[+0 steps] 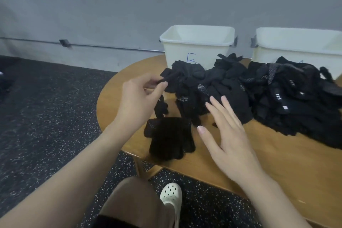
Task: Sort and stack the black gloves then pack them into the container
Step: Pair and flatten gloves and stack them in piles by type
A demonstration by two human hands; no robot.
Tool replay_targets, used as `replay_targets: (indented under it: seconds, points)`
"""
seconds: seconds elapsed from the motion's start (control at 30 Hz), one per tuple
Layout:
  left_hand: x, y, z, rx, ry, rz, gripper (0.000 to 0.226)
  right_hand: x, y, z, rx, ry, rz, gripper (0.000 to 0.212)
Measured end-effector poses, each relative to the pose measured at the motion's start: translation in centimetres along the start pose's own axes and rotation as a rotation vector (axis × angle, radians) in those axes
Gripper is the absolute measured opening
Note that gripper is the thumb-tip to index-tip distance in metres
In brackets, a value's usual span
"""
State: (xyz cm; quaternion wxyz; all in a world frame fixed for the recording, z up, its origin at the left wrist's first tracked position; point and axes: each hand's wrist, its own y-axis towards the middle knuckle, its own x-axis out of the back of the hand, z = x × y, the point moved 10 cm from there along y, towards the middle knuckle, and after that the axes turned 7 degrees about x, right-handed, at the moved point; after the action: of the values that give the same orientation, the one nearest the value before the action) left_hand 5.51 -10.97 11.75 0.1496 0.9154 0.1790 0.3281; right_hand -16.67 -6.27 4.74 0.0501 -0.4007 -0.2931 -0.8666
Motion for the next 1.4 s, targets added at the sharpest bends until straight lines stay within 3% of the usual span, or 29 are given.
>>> replay_targets:
  seconds: [0.13, 0.3, 0.37, 0.47, 0.5, 0.63, 0.73, 0.77, 0.83, 0.87, 1.03, 1.17, 1.27, 1.4]
  points:
    - [-2.0, -3.9, -7.1, -0.085, -0.219, 0.101, 0.016, 3.6, -1.9, 0.0, -0.011, 0.121, -0.062, 0.075]
    - [-8.1, -9.6, -12.5, -0.094, -0.413, 0.280, 0.012, 6.3, -5.0, -1.8, -0.127, 0.266, -0.138, 0.080]
    - [-10.7, -11.1, -13.4, -0.086, -0.474, 0.328, 0.013, 7.7, -6.3, -3.4, -0.205, 0.274, -0.193, 0.070]
    - [-13.4, -12.5, -13.9, -0.124, -0.538, 0.376, 0.014, 10.6, -8.0, -5.2, -0.210, 0.211, -0.300, 0.021]
    - [-14.0, -12.8, -13.8, -0.145, -0.537, 0.378, 0.017, 11.6, -8.5, -5.4, -0.200, 0.191, -0.334, 0.016]
    - [-16.8, -12.7, -11.7, -0.093, -0.535, 0.416, 0.015, 13.3, -9.7, -6.8, -0.219, 0.272, -0.375, 0.029]
    - [-19.8, -12.4, -10.4, 0.079, -0.572, 0.644, 0.052, 13.5, -10.0, -7.2, -0.278, 0.469, -0.387, 0.030]
    - [-20.4, -12.4, -10.5, 0.103, -0.569, 0.705, 0.055, 13.7, -10.0, -7.1, -0.283, 0.537, -0.407, 0.026]
    - [-20.6, -12.3, -10.9, 0.112, -0.611, 0.792, 0.035, 14.1, -9.8, -7.1, -0.300, 0.627, -0.432, 0.027]
    - [-20.4, -12.3, -11.2, 0.104, -0.655, 0.822, 0.023, 14.0, -9.8, -7.2, -0.314, 0.664, -0.425, 0.030]
    - [-18.4, -13.5, -11.0, 0.128, -0.855, 0.989, 0.030, 11.5, -10.3, -6.7, -0.396, 0.869, -0.185, 0.028]
    - [-19.0, -12.2, -7.9, 0.199, -0.571, 0.895, 0.018, 9.4, -9.9, -9.4, -0.484, 0.611, -0.052, 0.052]
    - [-19.6, -10.8, -5.7, 0.163, -0.237, 0.802, 0.008, 8.7, -8.5, -11.5, -0.448, 0.314, -0.017, 0.041]
    - [-20.0, -10.2, -4.2, 0.179, -0.141, 0.750, 0.005, 8.1, -6.6, -13.4, -0.416, 0.185, -0.038, 0.042]
